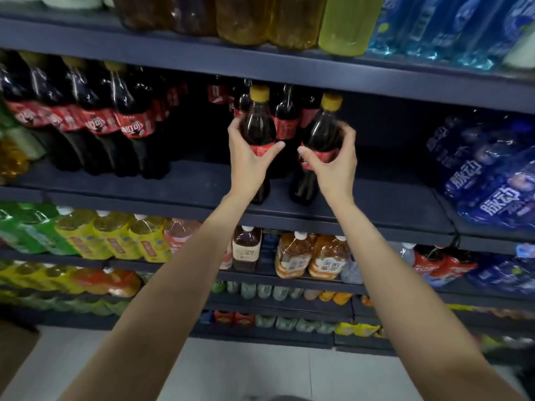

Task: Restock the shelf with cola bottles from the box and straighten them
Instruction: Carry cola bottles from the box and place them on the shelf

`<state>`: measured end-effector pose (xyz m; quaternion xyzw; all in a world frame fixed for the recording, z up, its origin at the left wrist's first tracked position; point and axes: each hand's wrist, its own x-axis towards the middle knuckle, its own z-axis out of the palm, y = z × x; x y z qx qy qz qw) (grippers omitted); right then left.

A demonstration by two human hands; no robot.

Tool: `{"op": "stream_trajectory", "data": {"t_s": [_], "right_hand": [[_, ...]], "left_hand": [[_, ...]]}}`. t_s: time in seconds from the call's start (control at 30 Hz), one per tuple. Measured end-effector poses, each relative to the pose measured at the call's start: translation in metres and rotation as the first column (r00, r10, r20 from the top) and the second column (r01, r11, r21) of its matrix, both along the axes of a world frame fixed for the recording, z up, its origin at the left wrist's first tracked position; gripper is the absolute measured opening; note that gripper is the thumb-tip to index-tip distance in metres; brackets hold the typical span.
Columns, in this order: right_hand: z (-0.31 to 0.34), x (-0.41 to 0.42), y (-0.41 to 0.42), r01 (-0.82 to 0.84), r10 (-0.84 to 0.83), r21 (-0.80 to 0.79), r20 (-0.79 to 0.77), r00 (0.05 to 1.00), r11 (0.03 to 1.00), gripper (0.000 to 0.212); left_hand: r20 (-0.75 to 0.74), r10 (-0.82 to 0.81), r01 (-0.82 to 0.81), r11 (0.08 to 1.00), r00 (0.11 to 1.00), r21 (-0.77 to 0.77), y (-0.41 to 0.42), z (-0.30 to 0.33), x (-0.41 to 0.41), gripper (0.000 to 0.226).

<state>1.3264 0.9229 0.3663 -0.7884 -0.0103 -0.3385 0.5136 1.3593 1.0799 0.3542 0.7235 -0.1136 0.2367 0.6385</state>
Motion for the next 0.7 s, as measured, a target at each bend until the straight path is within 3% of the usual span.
{"op": "stream_trajectory", "data": {"t_s": [0.17,0.27,0.43,0.7], "right_hand": [[-0.035,0.002,-0.003,-0.025,0.006,-0.118,-0.164,0.986,0.993,0.107],[-0.048,0.002,-0.01,-0.026,-0.014,-0.149,-0.259,0.966,0.989,0.103],[-0.04,0.026,-0.004,0.081,-0.126,-0.159,-0.295,0.947,0.984,0.097],[-0.032,0.048,0.008,0.158,-0.214,-0.19,-0.332,0.919,0.969,0.091]], "left_hand": [[-0.024,-0.052,0.056,0.967,0.998,0.249,0.015,-0.022,0.005,0.11],[-0.019,0.122,-0.099,0.875,0.992,0.474,0.03,-0.052,-0.005,0.1],[-0.073,0.257,-0.19,0.852,0.964,0.487,0.024,-0.056,0.003,0.077],[-0.112,0.276,-0.194,0.862,0.955,0.467,0.012,-0.052,0.023,0.073]]}}
